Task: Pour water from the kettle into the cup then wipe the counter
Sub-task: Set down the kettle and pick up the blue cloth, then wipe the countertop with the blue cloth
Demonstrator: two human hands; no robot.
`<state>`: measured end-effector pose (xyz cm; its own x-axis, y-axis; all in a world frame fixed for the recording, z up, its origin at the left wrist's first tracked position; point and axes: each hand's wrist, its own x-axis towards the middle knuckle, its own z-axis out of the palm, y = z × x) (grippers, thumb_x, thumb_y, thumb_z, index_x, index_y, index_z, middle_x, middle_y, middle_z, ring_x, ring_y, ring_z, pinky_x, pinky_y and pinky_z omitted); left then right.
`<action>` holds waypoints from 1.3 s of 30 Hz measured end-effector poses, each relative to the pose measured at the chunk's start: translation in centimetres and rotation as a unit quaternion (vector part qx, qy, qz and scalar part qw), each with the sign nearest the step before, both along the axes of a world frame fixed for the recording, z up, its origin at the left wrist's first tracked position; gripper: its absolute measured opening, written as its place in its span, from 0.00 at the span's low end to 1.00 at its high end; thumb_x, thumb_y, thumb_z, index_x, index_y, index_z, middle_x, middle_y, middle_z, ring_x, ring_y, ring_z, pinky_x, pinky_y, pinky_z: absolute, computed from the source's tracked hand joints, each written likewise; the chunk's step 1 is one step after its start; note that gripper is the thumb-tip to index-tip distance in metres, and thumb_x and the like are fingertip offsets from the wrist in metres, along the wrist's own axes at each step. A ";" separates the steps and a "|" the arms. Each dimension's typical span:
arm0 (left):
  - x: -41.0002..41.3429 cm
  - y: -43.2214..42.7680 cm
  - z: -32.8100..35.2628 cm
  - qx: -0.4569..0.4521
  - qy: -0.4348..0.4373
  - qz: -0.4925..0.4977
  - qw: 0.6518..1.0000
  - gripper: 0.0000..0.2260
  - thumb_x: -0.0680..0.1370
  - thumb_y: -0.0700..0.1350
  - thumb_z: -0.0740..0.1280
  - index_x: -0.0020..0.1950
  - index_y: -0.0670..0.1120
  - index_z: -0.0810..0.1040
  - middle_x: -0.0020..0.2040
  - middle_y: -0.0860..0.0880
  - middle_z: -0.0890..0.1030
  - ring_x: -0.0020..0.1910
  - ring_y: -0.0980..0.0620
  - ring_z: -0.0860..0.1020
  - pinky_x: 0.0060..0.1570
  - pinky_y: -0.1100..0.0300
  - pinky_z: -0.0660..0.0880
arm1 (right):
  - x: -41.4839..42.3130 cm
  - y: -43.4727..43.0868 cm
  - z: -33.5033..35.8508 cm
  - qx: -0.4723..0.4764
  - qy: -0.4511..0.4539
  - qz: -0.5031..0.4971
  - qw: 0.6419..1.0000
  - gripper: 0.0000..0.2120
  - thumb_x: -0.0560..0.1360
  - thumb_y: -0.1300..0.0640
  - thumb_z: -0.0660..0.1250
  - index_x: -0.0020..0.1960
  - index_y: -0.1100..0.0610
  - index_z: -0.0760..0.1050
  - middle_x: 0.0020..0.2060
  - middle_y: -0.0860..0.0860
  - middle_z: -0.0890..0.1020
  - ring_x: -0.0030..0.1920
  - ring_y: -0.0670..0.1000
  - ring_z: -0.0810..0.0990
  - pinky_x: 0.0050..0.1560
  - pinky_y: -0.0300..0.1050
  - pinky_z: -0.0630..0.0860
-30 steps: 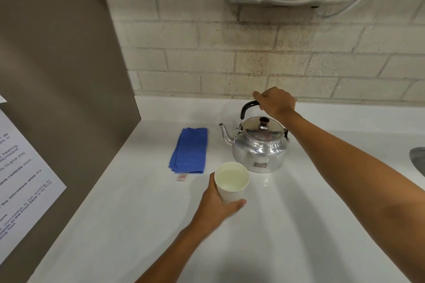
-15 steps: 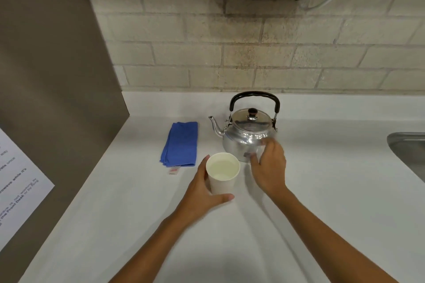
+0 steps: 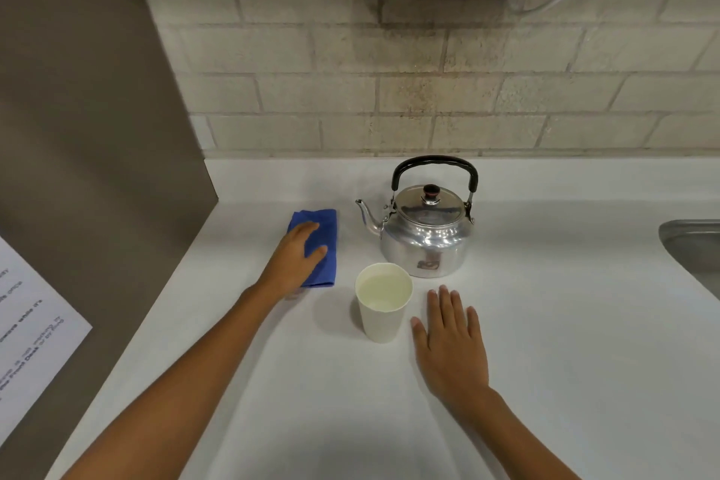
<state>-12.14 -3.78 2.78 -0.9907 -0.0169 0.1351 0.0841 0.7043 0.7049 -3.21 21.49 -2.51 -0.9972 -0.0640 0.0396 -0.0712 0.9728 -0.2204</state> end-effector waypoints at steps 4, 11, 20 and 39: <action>-4.0 0.1 -1.7 -0.193 -0.067 0.028 0.979 0.27 0.79 0.53 0.53 0.74 0.45 0.49 0.76 0.42 0.51 0.75 0.44 0.51 0.73 0.48 0.50 | 0.1 -0.1 0.0 -0.002 -0.006 -0.005 1.000 0.28 0.80 0.45 0.40 0.74 0.57 0.38 0.76 0.54 0.43 0.76 0.53 0.40 0.74 0.51 0.38; -4.5 1.6 -4.5 -0.307 -0.086 0.049 0.946 0.26 0.80 0.56 0.47 0.75 0.46 0.45 0.76 0.41 0.49 0.75 0.42 0.47 0.72 0.44 0.48 | 0.2 -0.2 0.2 -0.007 -0.004 -0.007 1.000 0.28 0.79 0.45 0.39 0.74 0.57 0.37 0.76 0.53 0.42 0.75 0.52 0.39 0.74 0.51 0.37; 3.2 2.8 -5.6 -0.302 -0.038 -0.052 0.951 0.22 0.81 0.50 0.45 0.74 0.53 0.42 0.77 0.49 0.44 0.75 0.49 0.42 0.73 0.53 0.43 | 0.3 -0.2 0.1 -0.004 -0.002 -0.008 1.000 0.28 0.79 0.44 0.39 0.74 0.56 0.37 0.76 0.53 0.42 0.75 0.51 0.39 0.75 0.51 0.38; 3.8 1.0 -4.8 -0.241 -0.029 -0.038 0.969 0.22 0.80 0.45 0.51 0.74 0.54 0.51 0.77 0.49 0.49 0.76 0.50 0.46 0.72 0.54 0.48 | 0.3 -0.1 0.3 -0.007 0.001 0.002 1.000 0.29 0.79 0.44 0.40 0.75 0.57 0.40 0.77 0.54 0.45 0.76 0.52 0.41 0.75 0.51 0.39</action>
